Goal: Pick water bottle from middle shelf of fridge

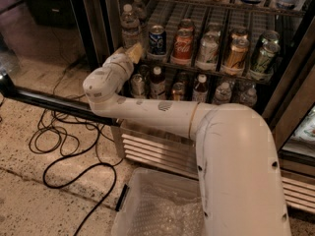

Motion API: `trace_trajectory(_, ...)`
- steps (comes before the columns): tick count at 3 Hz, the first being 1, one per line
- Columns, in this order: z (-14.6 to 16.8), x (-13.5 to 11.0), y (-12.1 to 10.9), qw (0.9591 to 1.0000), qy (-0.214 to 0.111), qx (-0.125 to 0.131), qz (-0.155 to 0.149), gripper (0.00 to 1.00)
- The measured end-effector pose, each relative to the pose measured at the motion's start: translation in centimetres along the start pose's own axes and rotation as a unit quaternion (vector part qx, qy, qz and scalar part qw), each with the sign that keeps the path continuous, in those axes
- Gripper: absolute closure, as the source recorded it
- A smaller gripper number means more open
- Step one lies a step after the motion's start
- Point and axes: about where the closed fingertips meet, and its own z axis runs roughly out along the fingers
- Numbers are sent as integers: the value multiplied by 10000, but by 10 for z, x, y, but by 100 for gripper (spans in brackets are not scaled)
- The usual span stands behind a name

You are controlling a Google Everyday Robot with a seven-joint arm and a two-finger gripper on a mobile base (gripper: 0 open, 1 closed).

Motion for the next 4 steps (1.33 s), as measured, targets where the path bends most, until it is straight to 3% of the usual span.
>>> trace_trajectory(1, 0, 3, 7, 9999, 57, -90, 11, 36)
trace_trajectory(3, 3, 4, 20, 9997, 58, -241, 45, 41)
trace_trajectory(4, 12, -2, 22, 9998, -37, -196, 75, 44)
